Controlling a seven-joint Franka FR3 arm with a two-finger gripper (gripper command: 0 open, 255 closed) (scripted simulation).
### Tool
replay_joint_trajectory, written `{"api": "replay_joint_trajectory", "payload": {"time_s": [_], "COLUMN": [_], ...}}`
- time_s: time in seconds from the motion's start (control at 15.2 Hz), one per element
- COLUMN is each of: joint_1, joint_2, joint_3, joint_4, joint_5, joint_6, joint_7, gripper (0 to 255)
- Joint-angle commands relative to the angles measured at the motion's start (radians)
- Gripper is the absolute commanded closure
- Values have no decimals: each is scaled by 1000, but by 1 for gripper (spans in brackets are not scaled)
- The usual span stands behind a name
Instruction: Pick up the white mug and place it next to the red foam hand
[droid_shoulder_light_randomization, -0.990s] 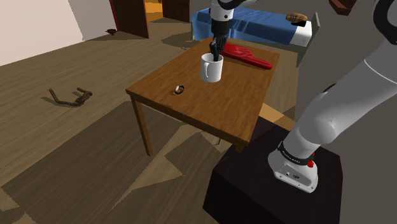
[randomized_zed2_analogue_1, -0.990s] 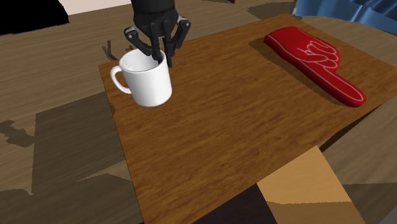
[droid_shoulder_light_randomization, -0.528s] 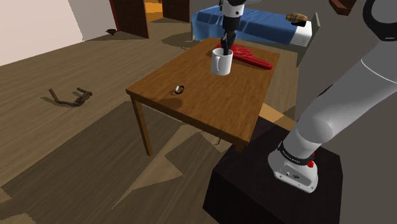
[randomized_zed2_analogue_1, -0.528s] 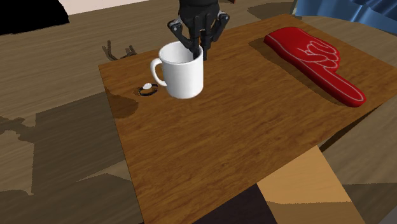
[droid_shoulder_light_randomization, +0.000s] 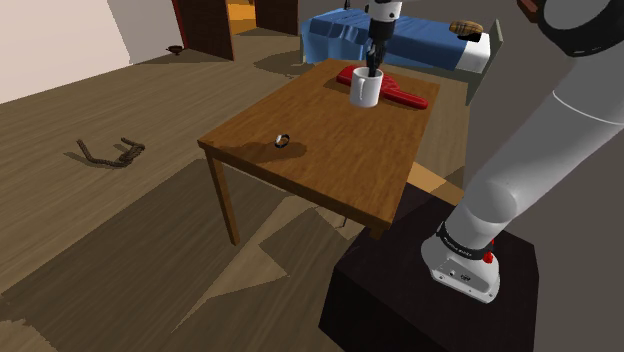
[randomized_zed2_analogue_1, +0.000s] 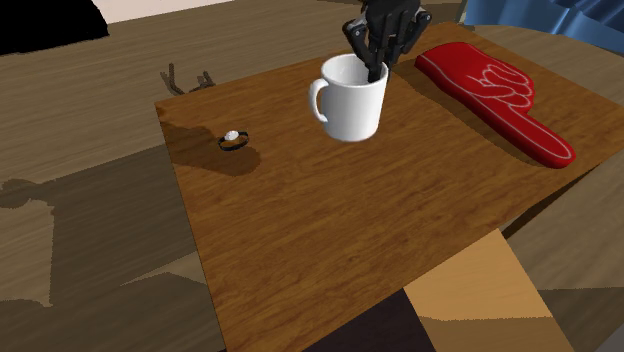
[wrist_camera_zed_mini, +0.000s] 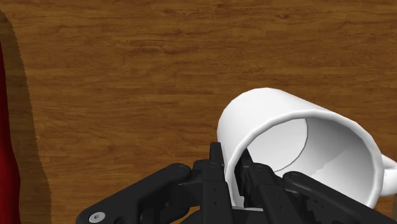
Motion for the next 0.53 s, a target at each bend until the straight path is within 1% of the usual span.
{"api": "replay_joint_trajectory", "payload": {"time_s": [0.0, 0.46], "joint_1": [-20, -102], "joint_2": [28, 177], "joint_3": [-25, -107], "joint_4": [33, 210], "joint_5": [2, 39], "joint_6": [-4, -32], "joint_7": [-48, -219], "gripper": [255, 255]}}
